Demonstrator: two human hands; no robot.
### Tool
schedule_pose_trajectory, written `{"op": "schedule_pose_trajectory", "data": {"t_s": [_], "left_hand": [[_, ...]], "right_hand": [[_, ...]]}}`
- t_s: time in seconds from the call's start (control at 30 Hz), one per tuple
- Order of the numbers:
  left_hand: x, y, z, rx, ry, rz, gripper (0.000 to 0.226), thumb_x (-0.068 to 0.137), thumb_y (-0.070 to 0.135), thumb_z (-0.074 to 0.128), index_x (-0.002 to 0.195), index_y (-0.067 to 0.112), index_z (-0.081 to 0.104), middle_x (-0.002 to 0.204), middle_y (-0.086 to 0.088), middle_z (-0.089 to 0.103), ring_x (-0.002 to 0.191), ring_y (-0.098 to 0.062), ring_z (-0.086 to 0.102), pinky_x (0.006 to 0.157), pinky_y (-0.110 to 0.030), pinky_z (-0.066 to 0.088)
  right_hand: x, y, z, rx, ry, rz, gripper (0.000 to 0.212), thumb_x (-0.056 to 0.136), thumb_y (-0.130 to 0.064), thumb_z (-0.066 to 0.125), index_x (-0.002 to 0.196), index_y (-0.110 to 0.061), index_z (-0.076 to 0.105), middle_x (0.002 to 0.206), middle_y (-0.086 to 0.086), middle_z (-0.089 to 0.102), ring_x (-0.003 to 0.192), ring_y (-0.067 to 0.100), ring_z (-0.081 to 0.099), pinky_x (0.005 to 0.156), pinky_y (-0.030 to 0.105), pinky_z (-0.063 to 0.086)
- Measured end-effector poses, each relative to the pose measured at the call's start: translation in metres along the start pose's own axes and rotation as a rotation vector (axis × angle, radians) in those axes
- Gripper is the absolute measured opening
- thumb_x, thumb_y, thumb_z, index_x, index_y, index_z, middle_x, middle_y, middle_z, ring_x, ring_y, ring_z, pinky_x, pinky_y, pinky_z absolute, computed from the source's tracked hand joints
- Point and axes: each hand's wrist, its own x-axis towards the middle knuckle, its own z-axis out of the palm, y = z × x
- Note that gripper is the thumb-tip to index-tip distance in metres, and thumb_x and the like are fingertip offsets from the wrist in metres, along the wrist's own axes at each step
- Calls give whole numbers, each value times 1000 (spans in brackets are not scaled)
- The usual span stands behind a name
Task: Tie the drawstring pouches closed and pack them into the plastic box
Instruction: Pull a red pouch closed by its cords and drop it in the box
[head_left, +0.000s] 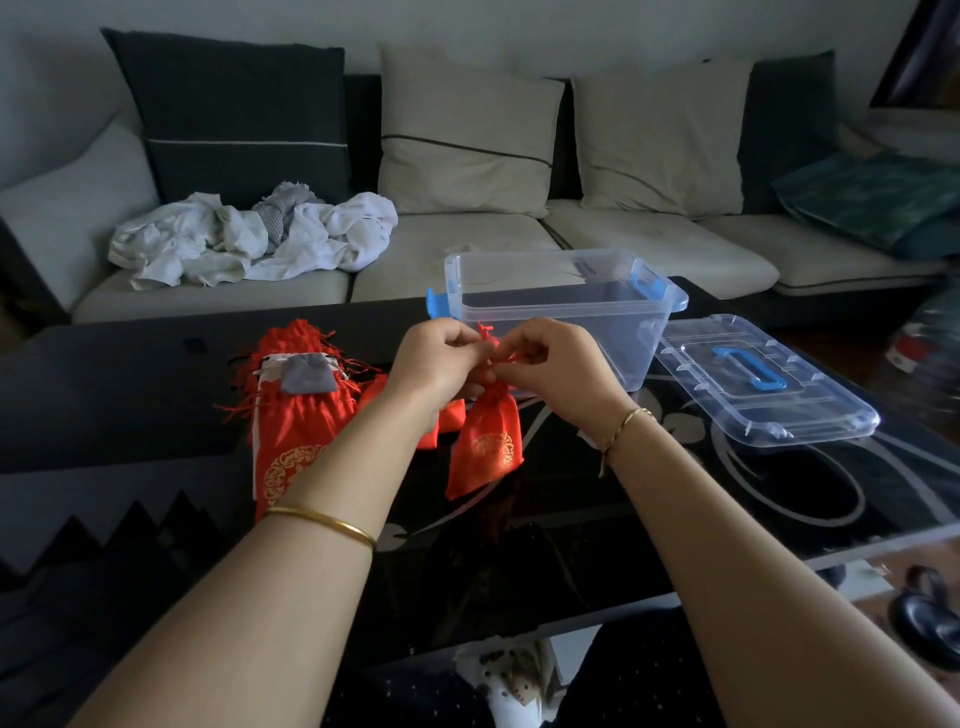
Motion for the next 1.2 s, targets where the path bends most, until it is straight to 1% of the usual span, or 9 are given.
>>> {"op": "schedule_pose_trajectory", "data": {"t_s": [0.1, 0.27, 0.33, 0.43, 0.57, 0.63, 0.8, 1.0, 1.2], "left_hand": [[0, 0, -1, -27, -6, -21, 12, 88, 9, 63, 76, 12, 62, 69, -8, 64, 60, -15, 62, 54, -23, 50], [2, 5, -4, -81, -3, -66, 12, 84, 0, 61, 80, 11, 59, 74, -11, 63, 65, -20, 61, 59, -28, 48], [2, 6, -8, -107, -40, -40, 23, 78, -7, 65, 85, 13, 56, 78, -9, 60, 68, -19, 59, 63, -28, 48], [2, 5, -13, 28, -24, 69, 31, 73, -5, 70, 87, 18, 56, 86, -5, 57, 79, -17, 58, 78, -30, 50], [-5, 11, -13, 192, 55, 215, 25, 76, -2, 60, 75, 22, 56, 75, 2, 54, 68, -10, 52, 64, -21, 44], [-9, 15, -9, 273, 7, 297, 20, 76, 1, 60, 71, 20, 64, 70, 5, 52, 62, -5, 49, 61, -16, 40], [-9, 11, 0, 509, 28, 472, 7, 76, 12, 71, 75, 18, 70, 86, 6, 43, 58, -1, 46, 62, -10, 35], [-8, 7, 1, 605, 66, 516, 5, 77, 11, 73, 82, 11, 71, 91, 3, 40, 60, -1, 41, 62, -8, 34], [-6, 6, 0, 657, 58, 512, 9, 80, 14, 72, 87, 9, 71, 97, 2, 41, 71, -7, 43, 73, -17, 37]], "right_hand": [[1, -3, 1, -135, 30, -83, 12, 76, -10, 71, 87, -7, 70, 68, -10, 55, 59, 1, 48, 57, 8, 40], [2, -4, 2, -282, 9, -176, 12, 80, -10, 64, 88, -5, 71, 87, 7, 67, 79, 16, 54, 72, 25, 42], [1, -3, 1, -160, 32, -92, 12, 81, -9, 63, 87, -3, 72, 84, 9, 69, 76, 16, 59, 70, 23, 45], [0, 0, -1, 164, -11, 124, 10, 84, -7, 63, 88, -3, 71, 80, 4, 67, 67, 7, 57, 61, 11, 46], [1, 3, -3, 381, -43, 306, 10, 86, -9, 62, 80, -7, 69, 70, 5, 59, 58, 10, 51, 57, 23, 46], [0, 2, -4, 430, -44, 333, 12, 86, -9, 62, 76, -7, 68, 63, 5, 52, 51, 8, 43, 52, 23, 38], [1, 0, -5, 496, -42, 383, 13, 85, -10, 64, 78, 0, 67, 56, 1, 49, 42, 3, 43, 50, 21, 38], [1, 1, -5, 523, -51, 406, 17, 84, -8, 65, 86, 8, 67, 63, 7, 50, 53, 12, 41, 55, 26, 36], [0, 2, -7, 561, -89, 384, 28, 87, -5, 59, 103, 17, 59, 64, 6, 48, 54, 11, 39, 59, 25, 36]]}}
